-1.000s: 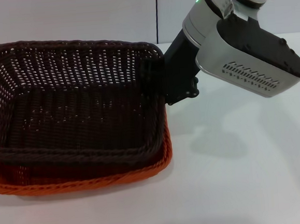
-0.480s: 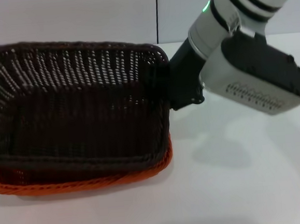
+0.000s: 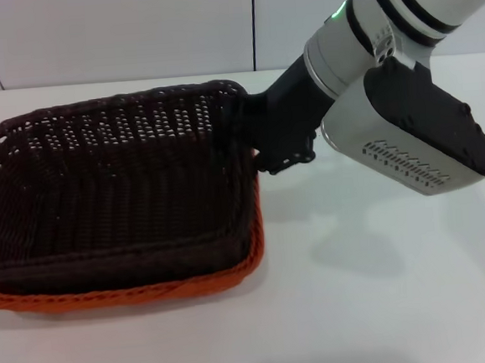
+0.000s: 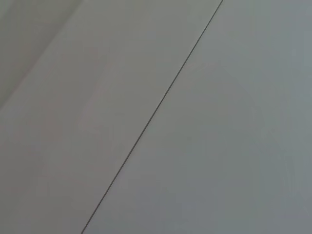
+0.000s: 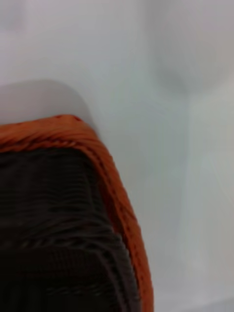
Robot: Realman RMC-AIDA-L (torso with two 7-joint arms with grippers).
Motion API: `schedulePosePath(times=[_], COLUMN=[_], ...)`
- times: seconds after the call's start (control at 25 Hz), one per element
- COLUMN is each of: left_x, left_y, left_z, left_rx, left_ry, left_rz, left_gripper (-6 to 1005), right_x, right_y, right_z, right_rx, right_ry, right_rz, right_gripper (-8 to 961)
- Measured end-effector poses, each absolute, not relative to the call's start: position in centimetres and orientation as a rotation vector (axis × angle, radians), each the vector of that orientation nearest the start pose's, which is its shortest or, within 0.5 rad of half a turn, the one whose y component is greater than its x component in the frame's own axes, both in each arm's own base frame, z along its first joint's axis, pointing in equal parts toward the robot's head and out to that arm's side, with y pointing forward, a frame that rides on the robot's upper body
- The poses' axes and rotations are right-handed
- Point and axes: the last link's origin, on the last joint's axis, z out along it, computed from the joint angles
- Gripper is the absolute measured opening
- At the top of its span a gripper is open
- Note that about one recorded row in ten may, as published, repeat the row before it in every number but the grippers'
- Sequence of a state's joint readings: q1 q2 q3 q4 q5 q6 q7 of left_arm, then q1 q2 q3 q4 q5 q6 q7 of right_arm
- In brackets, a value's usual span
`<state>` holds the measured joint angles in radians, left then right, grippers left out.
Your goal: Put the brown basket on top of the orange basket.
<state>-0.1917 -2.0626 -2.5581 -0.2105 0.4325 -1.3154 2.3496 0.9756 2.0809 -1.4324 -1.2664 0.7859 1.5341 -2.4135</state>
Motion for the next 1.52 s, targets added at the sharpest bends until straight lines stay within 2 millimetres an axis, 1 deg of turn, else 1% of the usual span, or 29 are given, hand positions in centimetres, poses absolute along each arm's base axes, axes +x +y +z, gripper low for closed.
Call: schedulePosePath(times=[0.16, 0.52, 0.88, 1.12, 1.28, 1.4, 1.44, 1.52], left_x=[-43.2, -43.2, -43.1, -43.1, -43.1, -43.0, -42.9, -42.9], left_y=[23.2, 23.1, 23.0, 23.1, 23.2, 23.5, 23.8, 23.9], left_z=[11.8, 11.7, 11.5, 11.7, 12.0, 12.4, 12.8, 13.0], left_rx=[-0.874, -0.877, -0.877, -0.877, -0.871, -0.87, -0.87, -0.871], left_ry=[-0.779, -0.778, -0.781, -0.776, -0.766, -0.757, -0.743, -0.736], left_rz=[-1.012, -1.013, -1.014, -1.014, -1.015, -1.018, -1.02, -1.02], left_gripper=[454, 454, 454, 454, 454, 454, 454, 454], right_x=[2.5, 2.8, 2.6, 1.7, 0.5, -0.6, -0.9, -1.9], right_y=[37.4, 36.6, 36.1, 35.9, 35.5, 35.4, 35.4, 35.5], right_z=[-2.7, -2.0, -0.9, 0.6, 2.0, 3.3, 3.6, 4.5], right_rx=[-2.269, -2.261, -2.197, -2.141, -2.103, -2.067, -2.06, -2.04], right_ry=[-2.129, -2.14, -2.126, -2.083, -2.023, -1.949, -1.918, -1.821], right_rz=[-0.369, -0.384, -0.367, -0.33, -0.282, -0.224, -0.203, -0.138], right_gripper=[389, 394, 394, 394, 394, 394, 394, 394])
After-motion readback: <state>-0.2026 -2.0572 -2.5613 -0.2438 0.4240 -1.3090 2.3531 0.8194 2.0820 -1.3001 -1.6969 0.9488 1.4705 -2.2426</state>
